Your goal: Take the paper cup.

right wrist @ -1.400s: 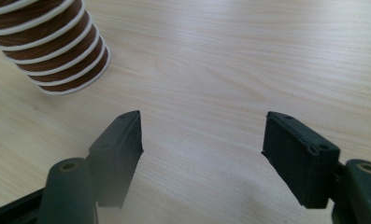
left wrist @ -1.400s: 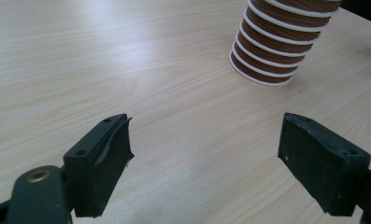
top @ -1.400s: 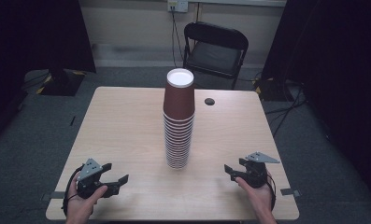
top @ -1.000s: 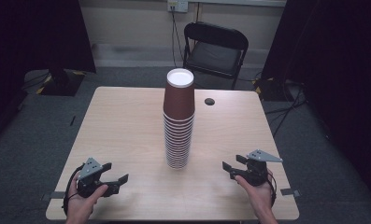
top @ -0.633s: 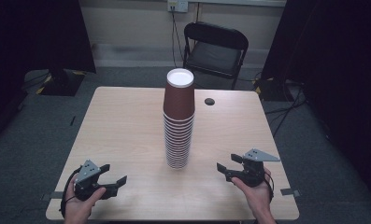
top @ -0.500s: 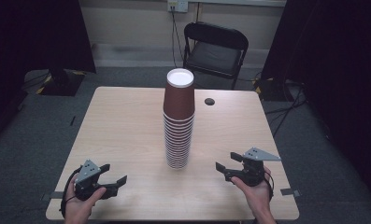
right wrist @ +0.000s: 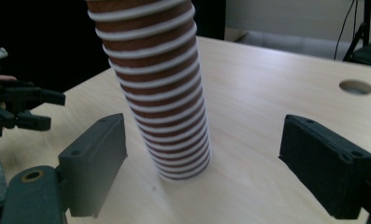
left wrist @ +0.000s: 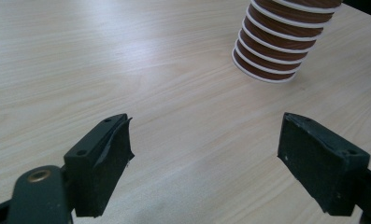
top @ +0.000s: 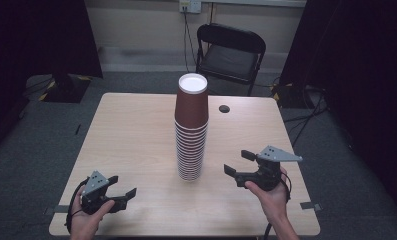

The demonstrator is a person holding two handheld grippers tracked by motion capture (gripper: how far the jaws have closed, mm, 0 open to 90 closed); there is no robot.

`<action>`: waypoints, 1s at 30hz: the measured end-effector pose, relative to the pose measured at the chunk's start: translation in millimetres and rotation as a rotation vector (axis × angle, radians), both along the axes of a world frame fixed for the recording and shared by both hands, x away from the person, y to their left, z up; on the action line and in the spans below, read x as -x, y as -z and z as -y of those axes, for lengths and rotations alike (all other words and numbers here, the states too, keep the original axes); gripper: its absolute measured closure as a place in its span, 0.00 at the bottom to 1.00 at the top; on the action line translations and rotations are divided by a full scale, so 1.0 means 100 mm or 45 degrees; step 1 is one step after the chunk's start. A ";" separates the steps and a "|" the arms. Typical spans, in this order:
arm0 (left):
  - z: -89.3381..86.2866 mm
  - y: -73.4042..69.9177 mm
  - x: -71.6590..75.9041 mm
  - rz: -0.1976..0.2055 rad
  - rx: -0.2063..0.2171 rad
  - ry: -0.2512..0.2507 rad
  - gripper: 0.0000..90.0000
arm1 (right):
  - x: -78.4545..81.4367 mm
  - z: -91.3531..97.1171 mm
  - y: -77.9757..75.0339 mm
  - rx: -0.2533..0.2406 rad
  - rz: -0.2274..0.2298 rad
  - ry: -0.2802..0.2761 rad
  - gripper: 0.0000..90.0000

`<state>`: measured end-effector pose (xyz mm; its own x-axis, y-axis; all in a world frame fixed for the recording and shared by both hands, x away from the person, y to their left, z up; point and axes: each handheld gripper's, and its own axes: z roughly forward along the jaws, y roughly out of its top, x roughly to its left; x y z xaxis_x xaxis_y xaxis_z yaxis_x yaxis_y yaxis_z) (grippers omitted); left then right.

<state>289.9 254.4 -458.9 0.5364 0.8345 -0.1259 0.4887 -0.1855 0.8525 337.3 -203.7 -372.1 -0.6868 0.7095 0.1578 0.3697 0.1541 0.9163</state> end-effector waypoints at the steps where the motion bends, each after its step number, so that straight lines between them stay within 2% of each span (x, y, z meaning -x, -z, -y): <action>1: 0.00 0.00 0.00 -0.002 0.003 0.002 0.19 | 0.00 0.00 0.00 0.000 0.000 0.000 0.16; 2: -0.01 0.00 0.00 -0.002 0.002 0.003 0.19 | -0.02 -0.04 -0.07 -0.009 0.022 -0.009 0.16; 5: -0.01 0.00 0.01 -0.003 0.003 0.001 0.19 | -0.03 -0.07 -0.12 -0.018 0.042 -0.021 0.16; 6: -0.01 0.00 0.01 0.000 0.006 -0.002 0.19 | -0.04 -0.12 -0.17 -0.024 0.065 -0.031 0.16; 12: 0.00 0.00 0.00 -0.003 -0.001 0.006 0.19 | -0.08 -0.20 -0.29 -0.049 0.084 -0.073 0.15; 18: -0.01 0.00 0.00 -0.001 -0.002 0.005 0.19 | -0.13 -0.30 -0.51 -0.104 0.141 -0.112 0.15; 30: -0.01 0.00 0.00 -0.005 0.003 0.007 0.19 | -0.19 -0.40 -0.75 -0.142 0.189 -0.162 0.15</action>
